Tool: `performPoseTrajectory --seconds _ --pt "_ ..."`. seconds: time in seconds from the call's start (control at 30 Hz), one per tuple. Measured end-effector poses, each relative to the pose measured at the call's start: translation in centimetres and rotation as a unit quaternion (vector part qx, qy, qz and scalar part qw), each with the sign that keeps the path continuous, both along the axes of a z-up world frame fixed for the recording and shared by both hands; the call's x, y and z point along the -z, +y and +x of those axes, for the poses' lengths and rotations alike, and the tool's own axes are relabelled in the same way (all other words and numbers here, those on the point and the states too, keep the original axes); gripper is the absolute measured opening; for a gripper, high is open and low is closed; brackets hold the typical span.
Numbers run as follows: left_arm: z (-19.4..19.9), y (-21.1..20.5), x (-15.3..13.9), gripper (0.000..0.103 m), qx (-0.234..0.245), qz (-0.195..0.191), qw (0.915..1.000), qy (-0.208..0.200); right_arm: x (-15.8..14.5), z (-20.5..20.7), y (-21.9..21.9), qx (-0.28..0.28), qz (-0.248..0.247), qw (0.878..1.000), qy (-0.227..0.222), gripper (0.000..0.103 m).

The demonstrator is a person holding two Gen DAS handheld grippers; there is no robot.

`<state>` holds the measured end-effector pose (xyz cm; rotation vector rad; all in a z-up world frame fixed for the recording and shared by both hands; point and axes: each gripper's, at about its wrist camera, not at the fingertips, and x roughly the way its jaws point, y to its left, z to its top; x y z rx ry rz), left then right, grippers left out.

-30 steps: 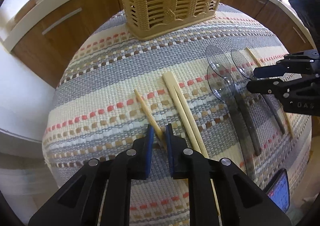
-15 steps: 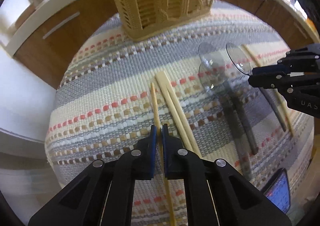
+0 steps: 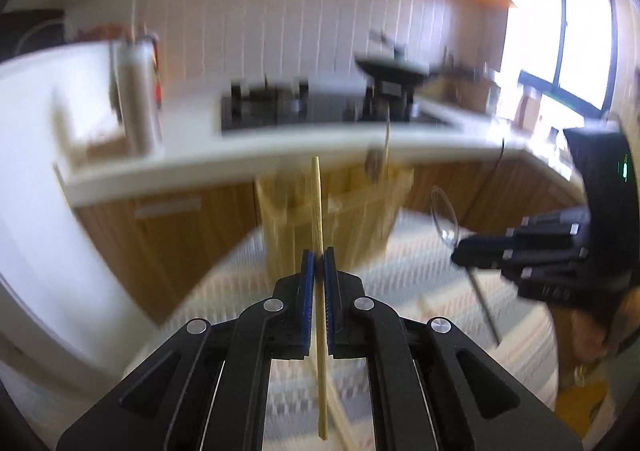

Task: Organize utensils
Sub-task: 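Lift the chopstick and clear spoon and carry both over the beige basket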

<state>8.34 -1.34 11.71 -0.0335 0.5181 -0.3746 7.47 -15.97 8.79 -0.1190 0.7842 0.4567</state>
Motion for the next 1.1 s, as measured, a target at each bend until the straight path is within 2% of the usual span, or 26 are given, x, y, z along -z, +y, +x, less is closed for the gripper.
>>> performPoseTrajectory --seconds 0.2,0.33,0.43,0.57,0.7,0.9,1.1 --pt "1.7 1.1 -4.7 0.003 -0.023 -0.07 0.9933 -0.089 -5.1 1.9 -0.5 0.025 0.027 0.996 -0.079 0.01" --pt "3.6 0.8 -6.1 0.003 -0.041 -0.095 0.9836 -0.148 -7.1 4.3 -1.7 0.08 0.04 0.988 -0.129 0.01" --pt "5.1 0.5 -6.2 0.003 -0.049 -0.113 0.9756 -0.182 -7.7 6.6 -3.3 0.12 0.075 0.979 -0.149 0.01" --pt "6.6 0.1 -5.4 0.003 -0.064 -0.125 0.97 -0.199 -7.5 9.0 -4.8 0.136 0.118 0.966 -0.185 0.01" --pt "8.1 -0.5 -3.8 0.003 -0.072 -0.12 0.9689 -0.204 -6.0 11.2 -4.7 0.128 0.137 0.96 -0.206 0.01" --pt "9.6 -1.2 -1.7 0.003 -0.072 -0.098 0.9722 -0.2 -3.9 11.8 -2.9 0.146 0.088 0.95 -0.263 0.01" --pt "10.7 -0.8 -0.5 0.003 -0.072 -0.106 0.9731 -0.191 -2.0 12.7 -2.8 0.144 0.082 0.951 -0.26 0.01"
